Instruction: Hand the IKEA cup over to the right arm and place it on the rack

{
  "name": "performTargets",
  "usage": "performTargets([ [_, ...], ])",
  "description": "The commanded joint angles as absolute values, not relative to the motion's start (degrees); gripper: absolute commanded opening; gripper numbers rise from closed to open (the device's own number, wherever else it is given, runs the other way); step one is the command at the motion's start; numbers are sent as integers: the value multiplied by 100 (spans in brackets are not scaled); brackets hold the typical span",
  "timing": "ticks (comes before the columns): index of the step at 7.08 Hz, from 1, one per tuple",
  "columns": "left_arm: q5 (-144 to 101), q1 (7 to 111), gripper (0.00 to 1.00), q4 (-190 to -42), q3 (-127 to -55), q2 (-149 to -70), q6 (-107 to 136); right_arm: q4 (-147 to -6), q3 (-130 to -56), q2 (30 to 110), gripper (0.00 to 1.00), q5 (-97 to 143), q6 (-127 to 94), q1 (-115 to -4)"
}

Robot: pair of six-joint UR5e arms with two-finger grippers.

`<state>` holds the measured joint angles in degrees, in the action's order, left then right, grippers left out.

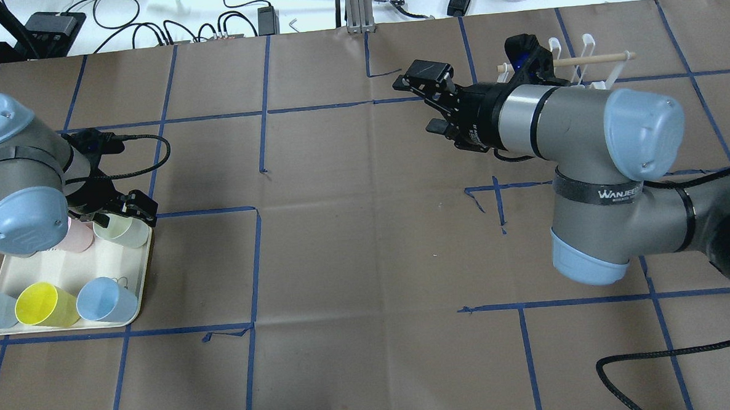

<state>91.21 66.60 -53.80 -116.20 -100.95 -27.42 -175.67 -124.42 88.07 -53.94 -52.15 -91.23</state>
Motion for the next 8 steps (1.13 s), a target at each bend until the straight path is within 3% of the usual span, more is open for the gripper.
performTargets([
  [1, 9141, 6645, 100, -4958, -11777, -10282, -2751, -17657, -12445, 8737, 100, -5379, -5212, -9123],
  [2, 9149, 6636, 99, -4957, -11777, -10274, -2760, -17657, -12445, 8719, 100, -5379, -5203, -9123],
  [3, 9149, 6566, 83, -4957, -11769, -10274, -2786, -17657, -12445, 8701, 100, -5379, -5194, -9123],
  [5, 9176, 6460, 19, -4974, -11690, -10213, -2804, -17657, -12445, 8692, 100, -5335, -5194, -9123],
  [6, 9167, 6460, 2, -4975, -11681, -10195, -2786, -17657, -12454, 8658, 100, -5126, -5186, -9114],
  [8, 9071, 6460, 0, -4966, -11611, -10134, -2769, -17666, -12445, 8578, 100, -5001, -5177, -9097],
])
